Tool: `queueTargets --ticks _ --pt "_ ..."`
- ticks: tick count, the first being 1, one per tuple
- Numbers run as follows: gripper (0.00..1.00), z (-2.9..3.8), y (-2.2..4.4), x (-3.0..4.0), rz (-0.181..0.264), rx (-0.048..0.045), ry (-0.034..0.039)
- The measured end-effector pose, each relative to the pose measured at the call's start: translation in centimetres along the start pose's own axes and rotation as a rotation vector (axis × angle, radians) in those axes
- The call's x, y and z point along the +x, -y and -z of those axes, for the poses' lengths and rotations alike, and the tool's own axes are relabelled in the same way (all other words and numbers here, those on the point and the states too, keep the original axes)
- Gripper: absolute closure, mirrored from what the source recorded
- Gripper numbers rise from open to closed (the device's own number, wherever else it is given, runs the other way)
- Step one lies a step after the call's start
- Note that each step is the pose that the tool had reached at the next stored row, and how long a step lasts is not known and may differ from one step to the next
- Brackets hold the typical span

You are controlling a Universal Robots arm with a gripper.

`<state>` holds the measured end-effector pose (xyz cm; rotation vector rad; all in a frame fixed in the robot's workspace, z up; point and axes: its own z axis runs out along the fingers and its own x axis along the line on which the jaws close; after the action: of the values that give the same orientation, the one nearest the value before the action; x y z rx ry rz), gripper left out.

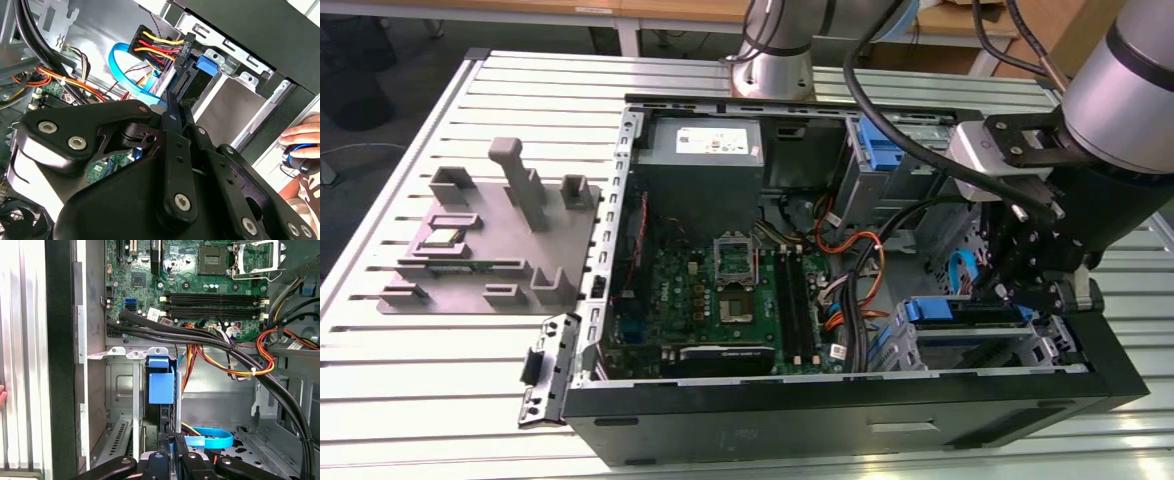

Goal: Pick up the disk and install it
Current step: 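Insert the first disk wire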

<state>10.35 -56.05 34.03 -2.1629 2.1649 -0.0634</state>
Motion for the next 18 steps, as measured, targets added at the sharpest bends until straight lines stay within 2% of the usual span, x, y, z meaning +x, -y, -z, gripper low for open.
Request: queueTargets --ticks 18 --pt "0.84 -0.42 -0.04 0.01 0.0 0.0 0.0002"
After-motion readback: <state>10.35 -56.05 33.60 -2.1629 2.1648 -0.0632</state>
